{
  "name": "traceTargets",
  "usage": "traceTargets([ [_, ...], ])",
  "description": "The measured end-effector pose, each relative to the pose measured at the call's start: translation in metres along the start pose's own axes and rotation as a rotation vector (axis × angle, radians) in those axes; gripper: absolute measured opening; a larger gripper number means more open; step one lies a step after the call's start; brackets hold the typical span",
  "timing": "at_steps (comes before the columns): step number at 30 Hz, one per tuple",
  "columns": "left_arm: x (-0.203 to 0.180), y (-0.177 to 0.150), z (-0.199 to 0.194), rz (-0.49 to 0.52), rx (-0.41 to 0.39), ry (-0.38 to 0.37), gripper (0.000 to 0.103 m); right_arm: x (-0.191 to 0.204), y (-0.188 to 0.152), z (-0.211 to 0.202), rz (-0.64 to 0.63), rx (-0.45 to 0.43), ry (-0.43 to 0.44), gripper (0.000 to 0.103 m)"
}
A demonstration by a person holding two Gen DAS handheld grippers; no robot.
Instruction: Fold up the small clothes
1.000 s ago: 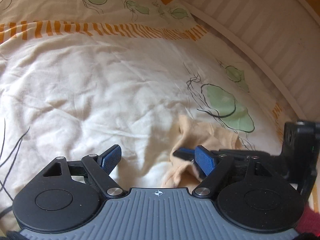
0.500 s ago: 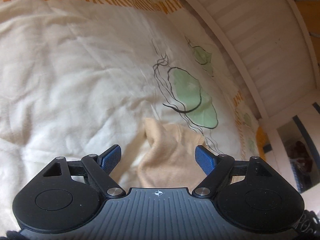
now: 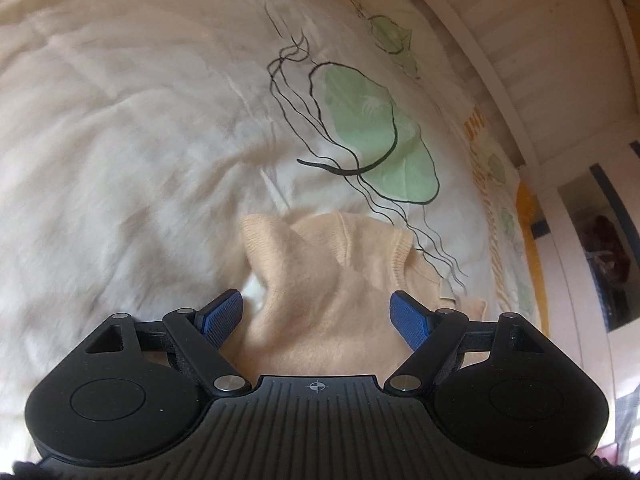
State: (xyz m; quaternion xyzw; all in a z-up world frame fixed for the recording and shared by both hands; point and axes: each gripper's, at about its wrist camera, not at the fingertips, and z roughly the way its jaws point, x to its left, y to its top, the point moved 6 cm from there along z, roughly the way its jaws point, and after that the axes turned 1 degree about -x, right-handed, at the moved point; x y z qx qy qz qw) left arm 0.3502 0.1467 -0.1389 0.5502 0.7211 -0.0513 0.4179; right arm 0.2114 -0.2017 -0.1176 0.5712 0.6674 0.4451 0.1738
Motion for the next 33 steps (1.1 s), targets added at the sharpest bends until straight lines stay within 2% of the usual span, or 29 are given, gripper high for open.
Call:
traceTargets([
  [1, -0.002, 0.004, 0.005, 0.013, 0.019, 0.001, 0.079, -0.002, -0.001, 0.001, 0.009, 0.005, -0.001, 0.079],
  [2, -0.004, 0.008, 0.008, 0.022, 0.024, -0.008, 0.071, -0.004, -0.003, 0.001, 0.015, 0.007, -0.002, 0.079],
  [3, -0.006, 0.011, 0.009, 0.029, 0.020, -0.019, 0.041, -0.005, -0.003, 0.001, 0.019, 0.008, -0.001, 0.079],
  [5, -0.011, 0.013, 0.008, 0.088, 0.007, 0.017, 0.011, -0.008, -0.002, 0.000, 0.033, 0.004, 0.003, 0.079],
  [9, -0.044, 0.004, -0.001, 0.430, -0.032, 0.062, 0.011, -0.014, 0.002, -0.003, 0.062, -0.020, 0.005, 0.079],
  [10, -0.048, 0.002, -0.001, 0.520, -0.042, 0.109, 0.012, -0.015, 0.003, -0.004, 0.065, -0.027, 0.004, 0.079],
  [11, -0.044, 0.002, 0.001, 0.567, -0.038, 0.172, 0.012, -0.016, 0.004, -0.004, 0.069, -0.031, 0.002, 0.079],
  [13, -0.025, 0.004, 0.010, 0.568, -0.014, 0.291, 0.013, -0.017, 0.004, -0.003, 0.076, -0.030, -0.006, 0.079],
  [14, -0.017, 0.007, 0.012, 0.562, -0.021, 0.320, 0.017, -0.017, 0.004, -0.002, 0.079, -0.029, -0.009, 0.079],
  [16, -0.015, 0.008, 0.009, 0.543, -0.049, 0.300, 0.020, -0.018, 0.005, -0.003, 0.076, -0.031, -0.012, 0.079],
  [18, -0.017, 0.008, -0.003, 0.506, -0.100, 0.297, 0.029, -0.017, 0.006, -0.007, 0.065, -0.040, -0.012, 0.079],
  [20, -0.021, 0.007, -0.019, 0.494, -0.142, 0.293, 0.032, -0.016, 0.008, -0.008, 0.062, -0.047, -0.009, 0.079],
  [24, -0.037, -0.013, -0.055, 0.514, -0.194, 0.269, 0.049, -0.017, 0.007, -0.008, 0.047, -0.053, -0.031, 0.079],
  [27, -0.046, -0.039, -0.068, 0.569, -0.164, 0.243, 0.051, -0.020, 0.007, -0.007, 0.051, -0.051, -0.046, 0.079],
  [33, -0.041, -0.080, -0.068, 0.660, -0.073, 0.256, 0.051, -0.036, 0.004, -0.006, 0.102, -0.044, -0.105, 0.079],
])
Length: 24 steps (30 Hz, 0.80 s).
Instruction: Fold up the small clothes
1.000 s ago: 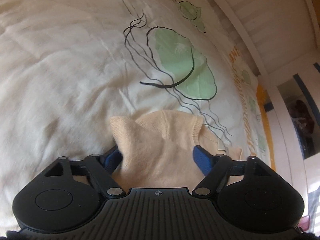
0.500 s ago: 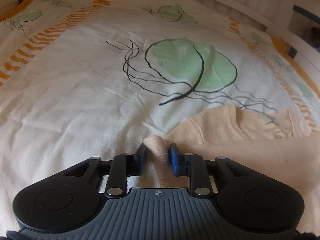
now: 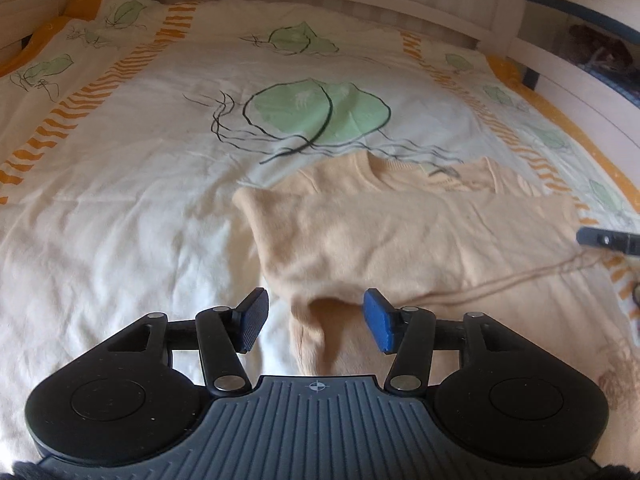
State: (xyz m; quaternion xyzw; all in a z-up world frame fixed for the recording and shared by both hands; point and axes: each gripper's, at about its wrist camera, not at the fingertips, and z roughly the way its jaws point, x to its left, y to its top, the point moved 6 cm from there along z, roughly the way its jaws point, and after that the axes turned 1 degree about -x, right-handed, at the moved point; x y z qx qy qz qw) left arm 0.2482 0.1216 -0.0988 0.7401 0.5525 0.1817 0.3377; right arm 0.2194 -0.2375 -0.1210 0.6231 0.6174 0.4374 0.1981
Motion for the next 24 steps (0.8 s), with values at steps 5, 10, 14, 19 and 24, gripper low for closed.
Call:
traceTargets([
  [5, -0.005, -0.016, 0.005, 0.061, 0.044, 0.039, 0.051, -0.019, 0.000, 0.000, 0.099, 0.001, -0.012, 0.079],
  [10, -0.003, -0.007, 0.016, 0.028, 0.010, 0.070, 0.051, -0.022, 0.000, 0.001, 0.117, -0.001, -0.007, 0.079],
  [14, 0.020, -0.019, 0.028, -0.019, 0.037, 0.158, 0.053, -0.020, -0.001, 0.004, 0.111, 0.011, 0.010, 0.079],
  [19, 0.036, -0.026, 0.022, -0.122, -0.008, 0.112, 0.054, -0.022, -0.004, 0.014, 0.134, 0.034, 0.038, 0.078],
  [24, 0.034, -0.028, 0.023, -0.101, -0.023, 0.120, 0.055, -0.024, -0.005, 0.015, 0.099, 0.033, -0.015, 0.012],
])
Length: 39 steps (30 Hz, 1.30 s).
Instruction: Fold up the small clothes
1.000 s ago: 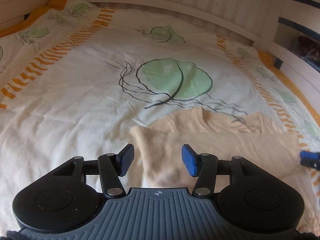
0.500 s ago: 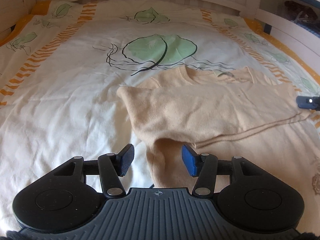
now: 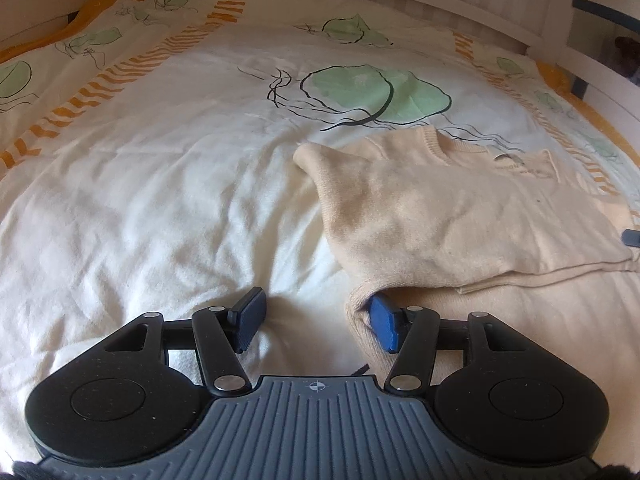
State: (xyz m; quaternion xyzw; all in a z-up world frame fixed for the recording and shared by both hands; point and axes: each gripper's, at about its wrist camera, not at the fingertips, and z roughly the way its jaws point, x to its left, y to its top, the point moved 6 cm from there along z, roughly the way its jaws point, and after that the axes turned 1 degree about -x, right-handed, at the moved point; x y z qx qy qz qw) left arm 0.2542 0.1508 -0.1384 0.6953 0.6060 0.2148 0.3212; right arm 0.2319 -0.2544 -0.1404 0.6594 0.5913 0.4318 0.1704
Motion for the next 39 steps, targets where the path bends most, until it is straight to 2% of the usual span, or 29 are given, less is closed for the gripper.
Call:
traceTargets([
  [3, 0.001, -0.003, -0.002, -0.007, -0.018, -0.010, 0.055, -0.015, 0.002, -0.004, 0.040, -0.014, -0.076, 0.014],
  [4, 0.001, -0.003, -0.002, -0.007, -0.021, -0.011, 0.055, -0.021, 0.001, -0.004, 0.065, -0.009, -0.078, 0.014],
  [6, 0.000, -0.004, -0.002, -0.005, -0.024, -0.030, 0.062, -0.026, -0.001, -0.004, 0.111, -0.018, -0.060, 0.014],
  [8, -0.001, -0.004, -0.003, -0.009, -0.009, -0.052, 0.071, -0.027, -0.002, -0.006, 0.111, -0.030, -0.050, 0.023],
  [10, -0.004, -0.004, -0.007, -0.016, 0.021, -0.066, 0.081, -0.021, -0.001, -0.011, 0.081, -0.045, -0.043, 0.062],
  [11, -0.007, -0.004, -0.008, -0.019, 0.043, -0.070, 0.088, -0.017, -0.001, -0.014, 0.060, -0.052, -0.040, 0.074],
  [12, -0.009, -0.006, -0.010, -0.023, 0.061, -0.070, 0.094, -0.013, -0.001, -0.017, 0.036, -0.058, -0.035, 0.093],
  [13, -0.012, -0.008, -0.012, -0.026, 0.081, -0.066, 0.096, -0.008, -0.001, -0.019, 0.014, -0.059, -0.032, 0.097],
  [15, -0.016, -0.014, -0.017, -0.038, 0.113, -0.048, 0.099, -0.002, -0.003, -0.023, -0.019, -0.043, -0.058, 0.097],
  [17, -0.016, -0.022, -0.023, -0.069, 0.130, -0.040, 0.099, -0.002, -0.007, -0.027, -0.022, -0.015, -0.079, 0.103],
  [21, -0.016, -0.034, -0.036, -0.128, 0.140, -0.035, 0.099, -0.016, -0.028, -0.034, 0.097, 0.092, -0.107, 0.103],
  [26, -0.025, -0.043, -0.045, -0.117, 0.177, -0.022, 0.100, -0.016, -0.050, -0.061, 0.163, 0.125, -0.108, 0.103],
  [30, -0.036, -0.047, -0.045, -0.066, 0.235, 0.025, 0.102, -0.017, -0.067, -0.078, 0.212, 0.135, -0.076, 0.103],
  [34, -0.039, -0.050, -0.042, -0.044, 0.245, 0.072, 0.102, -0.014, -0.074, -0.084, 0.204, 0.148, -0.067, 0.103],
  [39, -0.038, -0.050, -0.039, -0.068, 0.234, 0.096, 0.103, -0.009, -0.077, -0.081, 0.160, 0.148, -0.075, 0.103],
])
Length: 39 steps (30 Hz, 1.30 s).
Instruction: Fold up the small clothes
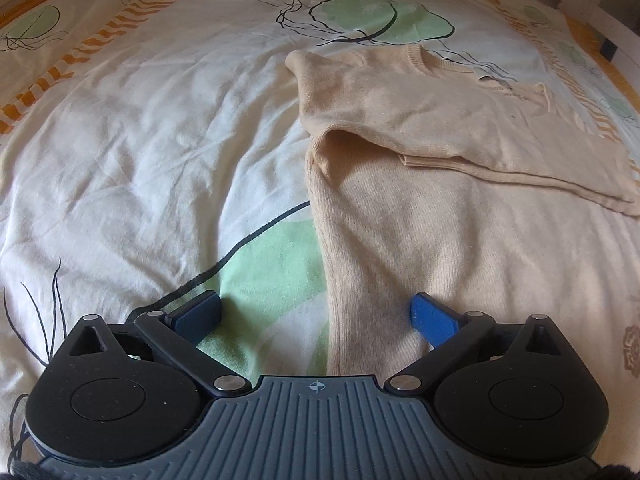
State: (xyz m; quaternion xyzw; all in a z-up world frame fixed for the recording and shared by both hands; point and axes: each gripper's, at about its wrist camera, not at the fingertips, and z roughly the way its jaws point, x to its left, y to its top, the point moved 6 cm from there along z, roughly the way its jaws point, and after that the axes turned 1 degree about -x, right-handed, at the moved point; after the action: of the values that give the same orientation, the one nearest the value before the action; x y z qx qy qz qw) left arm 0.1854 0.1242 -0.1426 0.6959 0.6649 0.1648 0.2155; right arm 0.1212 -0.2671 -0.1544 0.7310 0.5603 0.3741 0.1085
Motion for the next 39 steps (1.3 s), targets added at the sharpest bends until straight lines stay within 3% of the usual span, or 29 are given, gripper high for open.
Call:
traceTargets([
  [8, 0.000, 0.000, -0.001, -0.029, -0.012, 0.014, 0.102, 0.015, -0.009, 0.006, -0.124, 0.006, -0.088, 0.103],
  [13, -0.002, -0.001, -0.006, -0.028, 0.004, 0.032, 0.100, 0.019, -0.012, 0.005, -0.144, 0.030, -0.091, 0.103],
  [15, -0.003, -0.003, -0.011, -0.029, 0.005, 0.037, 0.091, 0.021, -0.014, 0.002, -0.144, 0.045, -0.091, 0.103],
  [18, -0.002, -0.009, -0.027, -0.054, 0.020, 0.016, 0.080, 0.023, -0.017, -0.008, -0.110, 0.064, -0.072, 0.097],
  [22, 0.003, -0.026, -0.056, -0.089, 0.039, -0.046, 0.080, 0.025, -0.027, -0.027, -0.017, 0.124, 0.008, 0.084],
  [28, 0.002, -0.064, -0.085, -0.061, 0.102, -0.098, 0.080, 0.022, -0.050, -0.065, 0.100, 0.152, 0.043, 0.083],
  [32, 0.001, -0.084, -0.092, -0.056, 0.137, -0.127, 0.080, 0.024, -0.063, -0.081, 0.118, 0.174, 0.049, 0.082],
  [39, -0.016, -0.098, -0.089, 0.040, 0.162, -0.133, 0.080, 0.028, -0.070, -0.089, 0.075, 0.214, 0.048, 0.079],
])
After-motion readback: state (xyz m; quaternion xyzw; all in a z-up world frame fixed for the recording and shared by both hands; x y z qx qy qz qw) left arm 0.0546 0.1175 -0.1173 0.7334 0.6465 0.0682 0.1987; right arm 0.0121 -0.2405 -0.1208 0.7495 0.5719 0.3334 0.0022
